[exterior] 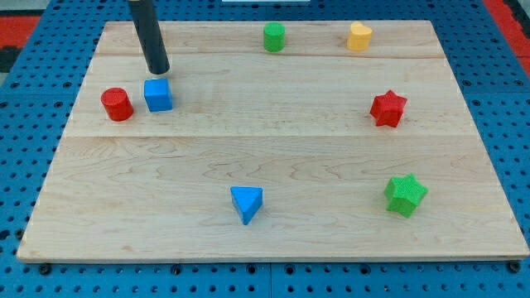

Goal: Push the blue cube towards the bottom left corner

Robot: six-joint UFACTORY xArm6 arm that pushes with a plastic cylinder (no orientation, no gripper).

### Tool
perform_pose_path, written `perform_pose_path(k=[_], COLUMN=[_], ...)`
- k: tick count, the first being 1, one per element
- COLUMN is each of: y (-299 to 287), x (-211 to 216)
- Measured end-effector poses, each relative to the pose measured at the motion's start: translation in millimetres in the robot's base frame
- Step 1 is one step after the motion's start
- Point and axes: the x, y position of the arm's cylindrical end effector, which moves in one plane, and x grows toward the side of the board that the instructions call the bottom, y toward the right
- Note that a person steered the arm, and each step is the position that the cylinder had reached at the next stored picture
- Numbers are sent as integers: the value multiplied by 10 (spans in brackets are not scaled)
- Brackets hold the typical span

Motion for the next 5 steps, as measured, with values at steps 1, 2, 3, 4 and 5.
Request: perform_pose_path(k=[1, 2, 3, 4, 5], y=[35, 35, 35, 34, 25], x=[291, 615, 1040, 1450, 1550])
